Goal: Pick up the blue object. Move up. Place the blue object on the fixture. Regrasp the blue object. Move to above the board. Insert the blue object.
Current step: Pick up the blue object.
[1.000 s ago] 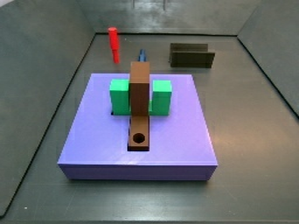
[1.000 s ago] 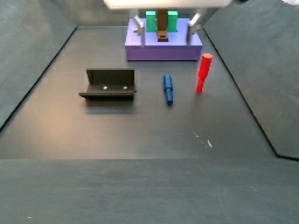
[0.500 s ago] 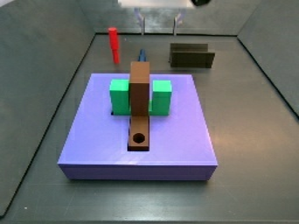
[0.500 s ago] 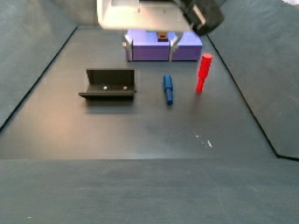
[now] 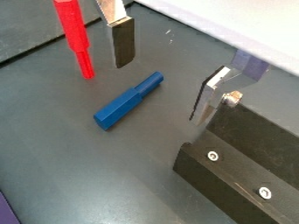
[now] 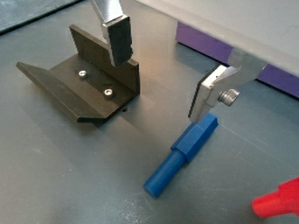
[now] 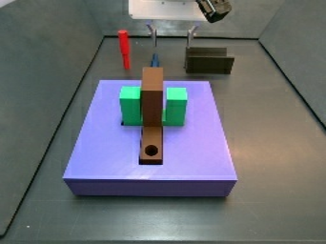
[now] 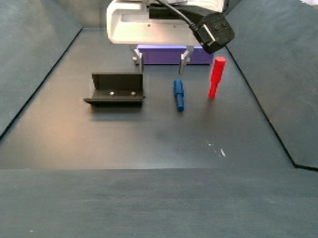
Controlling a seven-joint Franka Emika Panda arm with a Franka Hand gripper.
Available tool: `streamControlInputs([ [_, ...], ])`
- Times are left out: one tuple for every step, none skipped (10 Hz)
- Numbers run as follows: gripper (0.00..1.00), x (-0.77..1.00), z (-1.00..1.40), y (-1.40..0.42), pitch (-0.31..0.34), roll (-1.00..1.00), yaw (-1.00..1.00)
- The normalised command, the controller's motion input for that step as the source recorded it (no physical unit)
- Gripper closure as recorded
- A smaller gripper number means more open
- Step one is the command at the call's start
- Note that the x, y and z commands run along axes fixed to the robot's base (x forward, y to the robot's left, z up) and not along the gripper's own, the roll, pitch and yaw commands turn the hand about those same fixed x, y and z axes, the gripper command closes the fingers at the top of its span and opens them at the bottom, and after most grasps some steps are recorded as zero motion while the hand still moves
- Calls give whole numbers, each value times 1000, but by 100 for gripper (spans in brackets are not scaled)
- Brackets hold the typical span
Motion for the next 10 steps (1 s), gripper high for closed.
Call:
streamControlInputs([
  [0,0,-120,0,0,-16,0],
  [0,0,-129,0,0,-33,0],
  [0,0,-169,0,0,-46,0],
  [0,0,-237,0,0,-63,-11],
  [0,0,-251,0,0,-70,-11],
  [0,0,-226,0,0,-76,-9],
  [0,0,-211,0,0,-80,0],
  [0,0,-163,-29,0,-83,0],
  [0,-86,-100,-160,-21,-9,77],
  [0,-183,-3,-149,-44,0,77],
])
